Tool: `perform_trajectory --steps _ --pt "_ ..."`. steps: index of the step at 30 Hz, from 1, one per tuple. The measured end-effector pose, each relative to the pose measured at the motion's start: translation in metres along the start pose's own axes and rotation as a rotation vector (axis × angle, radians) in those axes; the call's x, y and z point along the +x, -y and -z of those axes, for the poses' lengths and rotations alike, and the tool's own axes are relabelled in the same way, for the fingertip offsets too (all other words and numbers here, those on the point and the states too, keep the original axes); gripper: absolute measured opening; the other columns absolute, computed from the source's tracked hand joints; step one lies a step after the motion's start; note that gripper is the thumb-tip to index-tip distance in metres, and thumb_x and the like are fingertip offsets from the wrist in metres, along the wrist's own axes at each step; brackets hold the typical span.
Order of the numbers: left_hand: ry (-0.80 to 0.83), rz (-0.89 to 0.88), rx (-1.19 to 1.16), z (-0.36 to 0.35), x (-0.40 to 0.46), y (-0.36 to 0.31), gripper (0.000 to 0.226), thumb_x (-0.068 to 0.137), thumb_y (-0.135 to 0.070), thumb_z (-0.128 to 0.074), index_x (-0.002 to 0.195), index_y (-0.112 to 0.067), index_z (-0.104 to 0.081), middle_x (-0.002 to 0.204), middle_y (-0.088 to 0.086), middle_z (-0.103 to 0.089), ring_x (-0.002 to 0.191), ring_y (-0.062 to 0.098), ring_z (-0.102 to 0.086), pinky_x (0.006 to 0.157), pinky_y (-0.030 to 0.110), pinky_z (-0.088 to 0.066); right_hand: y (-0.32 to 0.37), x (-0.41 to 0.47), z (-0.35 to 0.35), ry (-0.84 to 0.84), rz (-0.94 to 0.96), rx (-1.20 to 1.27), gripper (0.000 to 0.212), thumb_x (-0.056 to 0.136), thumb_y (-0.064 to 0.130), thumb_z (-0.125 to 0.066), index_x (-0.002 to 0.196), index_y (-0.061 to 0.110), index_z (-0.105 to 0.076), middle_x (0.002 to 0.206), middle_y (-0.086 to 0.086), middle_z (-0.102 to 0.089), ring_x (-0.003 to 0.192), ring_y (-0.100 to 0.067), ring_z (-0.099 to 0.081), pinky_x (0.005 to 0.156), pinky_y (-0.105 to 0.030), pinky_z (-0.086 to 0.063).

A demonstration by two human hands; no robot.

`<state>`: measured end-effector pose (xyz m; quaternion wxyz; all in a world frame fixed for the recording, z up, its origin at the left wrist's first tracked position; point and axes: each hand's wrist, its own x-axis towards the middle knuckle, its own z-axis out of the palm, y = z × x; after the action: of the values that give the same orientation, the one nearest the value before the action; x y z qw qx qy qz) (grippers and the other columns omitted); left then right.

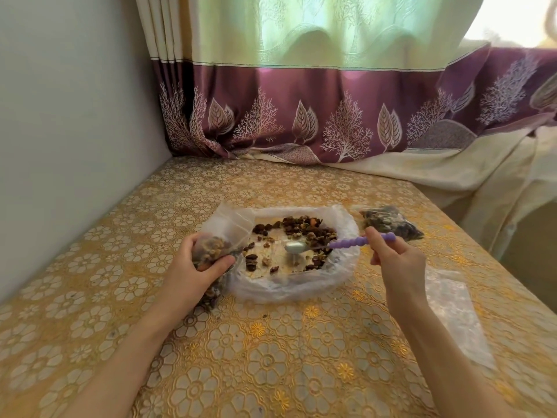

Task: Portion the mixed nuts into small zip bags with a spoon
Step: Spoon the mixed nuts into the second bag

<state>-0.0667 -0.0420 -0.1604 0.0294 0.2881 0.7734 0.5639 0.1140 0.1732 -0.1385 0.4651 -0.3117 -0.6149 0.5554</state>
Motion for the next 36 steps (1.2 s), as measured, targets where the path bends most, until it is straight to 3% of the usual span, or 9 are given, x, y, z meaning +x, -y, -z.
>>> perform_trajectory --steps 3,7,10,16,26,36 --pt "-0.001 0.001 -0.011 0.000 0.001 0.001 0.063 0.058 -0.049 -0.070 0.112 -0.027 -0.047 0.102 -0.016 -0.056 0.091 -0.002 -0.054 0.067 0.016 -0.041 -0.003 0.001 0.003 -0.062 0.017 -0.029 0.028 0.088 0.027 -0.065 0.064 0.013 -0.066 0.048 0.001 -0.048 0.048 -0.013 -0.041 0.054 -0.028 -0.037" --pt "0.001 0.009 -0.008 0.000 0.002 0.003 0.064 0.058 -0.051 -0.070 0.113 -0.029 -0.046 0.103 -0.017 -0.056 0.092 -0.003 -0.054 0.067 0.017 -0.041 -0.003 0.001 0.002 -0.140 0.077 0.004 0.023 0.089 0.020 -0.065 0.067 0.012 -0.067 0.050 0.005 -0.061 0.044 -0.008 -0.055 0.045 -0.022 -0.047" --pt "0.000 0.005 0.000 0.000 0.002 0.004 0.064 0.058 -0.051 -0.070 0.113 -0.029 -0.046 0.102 -0.018 -0.056 0.091 -0.004 -0.054 0.067 0.016 -0.041 -0.002 0.000 -0.002 -0.177 0.162 -0.037 0.025 0.090 0.020 -0.063 0.066 0.016 -0.065 0.055 0.003 -0.064 0.044 -0.004 -0.058 0.045 -0.016 -0.050" --pt "-0.006 -0.001 0.006 0.000 0.002 0.004 0.062 0.056 -0.053 -0.069 0.110 -0.032 -0.046 0.100 -0.019 -0.055 0.089 -0.004 -0.054 0.067 0.016 -0.041 -0.003 -0.005 -0.009 -0.116 0.233 -0.041 0.028 0.091 0.017 -0.062 0.064 0.025 -0.063 0.055 0.019 -0.066 0.046 -0.002 -0.059 0.048 -0.012 -0.049" --pt "0.011 0.000 0.032 0.001 0.002 0.004 0.062 0.057 -0.053 -0.070 0.110 -0.033 -0.045 0.099 -0.019 -0.055 0.087 -0.005 -0.054 0.064 0.014 -0.040 -0.014 -0.002 -0.009 -0.111 0.093 0.017 0.022 0.092 0.017 -0.060 0.071 0.017 -0.065 0.055 0.009 -0.066 0.051 -0.006 -0.061 0.057 -0.025 -0.054" --pt "0.053 0.013 0.038 0.003 0.001 0.001 0.060 0.063 -0.044 -0.075 0.112 -0.033 -0.043 0.101 -0.021 -0.051 0.090 -0.006 -0.052 0.070 0.017 -0.044 0.014 -0.003 -0.018 -0.051 0.142 0.176 0.019 0.092 0.016 -0.060 0.078 0.007 -0.067 0.055 0.004 -0.065 0.052 -0.008 -0.060 0.053 -0.019 -0.051"
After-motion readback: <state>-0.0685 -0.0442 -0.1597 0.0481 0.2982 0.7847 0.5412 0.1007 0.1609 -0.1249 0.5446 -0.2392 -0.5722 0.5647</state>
